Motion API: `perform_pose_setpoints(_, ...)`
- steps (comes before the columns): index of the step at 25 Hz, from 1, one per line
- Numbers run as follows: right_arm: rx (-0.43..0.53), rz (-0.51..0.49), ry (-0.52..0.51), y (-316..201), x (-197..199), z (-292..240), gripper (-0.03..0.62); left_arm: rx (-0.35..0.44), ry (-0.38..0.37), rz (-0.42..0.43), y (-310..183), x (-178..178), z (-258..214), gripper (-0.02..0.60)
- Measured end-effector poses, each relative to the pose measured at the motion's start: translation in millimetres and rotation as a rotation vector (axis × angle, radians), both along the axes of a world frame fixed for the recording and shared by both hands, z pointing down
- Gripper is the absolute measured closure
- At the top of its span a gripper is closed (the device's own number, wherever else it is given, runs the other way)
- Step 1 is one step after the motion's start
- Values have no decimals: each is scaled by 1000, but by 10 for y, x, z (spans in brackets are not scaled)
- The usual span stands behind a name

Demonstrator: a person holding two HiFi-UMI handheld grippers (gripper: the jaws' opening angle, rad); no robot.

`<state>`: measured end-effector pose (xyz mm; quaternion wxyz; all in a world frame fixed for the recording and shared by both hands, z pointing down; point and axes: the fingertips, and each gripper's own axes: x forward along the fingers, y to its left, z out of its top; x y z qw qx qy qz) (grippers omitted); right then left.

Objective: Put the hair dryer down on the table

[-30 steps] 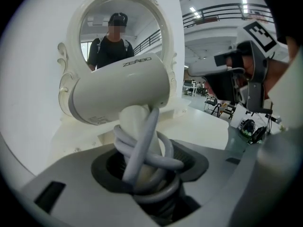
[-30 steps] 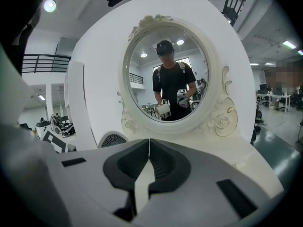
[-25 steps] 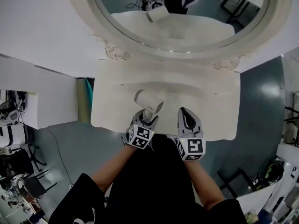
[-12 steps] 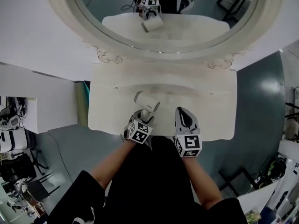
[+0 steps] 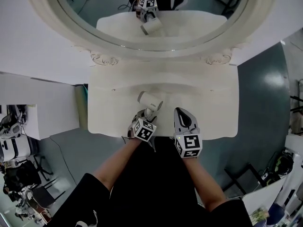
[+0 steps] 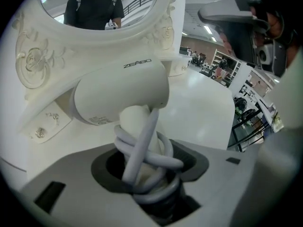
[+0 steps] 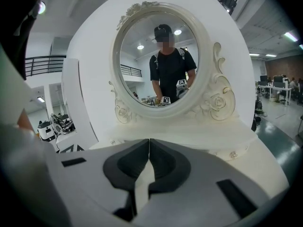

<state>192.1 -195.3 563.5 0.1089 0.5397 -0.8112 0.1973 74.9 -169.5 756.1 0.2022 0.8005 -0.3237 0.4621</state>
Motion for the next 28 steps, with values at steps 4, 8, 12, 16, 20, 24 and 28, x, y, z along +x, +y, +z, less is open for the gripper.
perform_pose_setpoints(4, -14, 8, 2, 36, 27, 109, 576, -13, 0, 26, 72, 40, 58, 345)
perform_pose_setpoints(8, -30, 9, 12, 64, 23, 302, 576, -36, 18, 3, 81, 24, 83, 345)
perform_pose_setpoints(12, -32, -11, 31, 79, -50, 445, 576, -45, 36, 3, 78, 27, 91, 345)
perform_pose_setpoints(16, -43, -18, 35, 73, -112, 515, 576, -64, 27, 15, 80, 25, 99, 342)
perform_pose_setpoints(20, -40, -27, 33, 88, -177, 518, 576, -84, 19, 16, 74, 30, 105, 339)
perform_pose_setpoints(24, -44, -40, 38, 130, -251, 536, 576, -75, 24, 5, 78, 30, 103, 339)
perform_pose_setpoints(28, -48, -52, 45, 188, -296, 525, 576, -72, 26, 2, 80, 34, 103, 334)
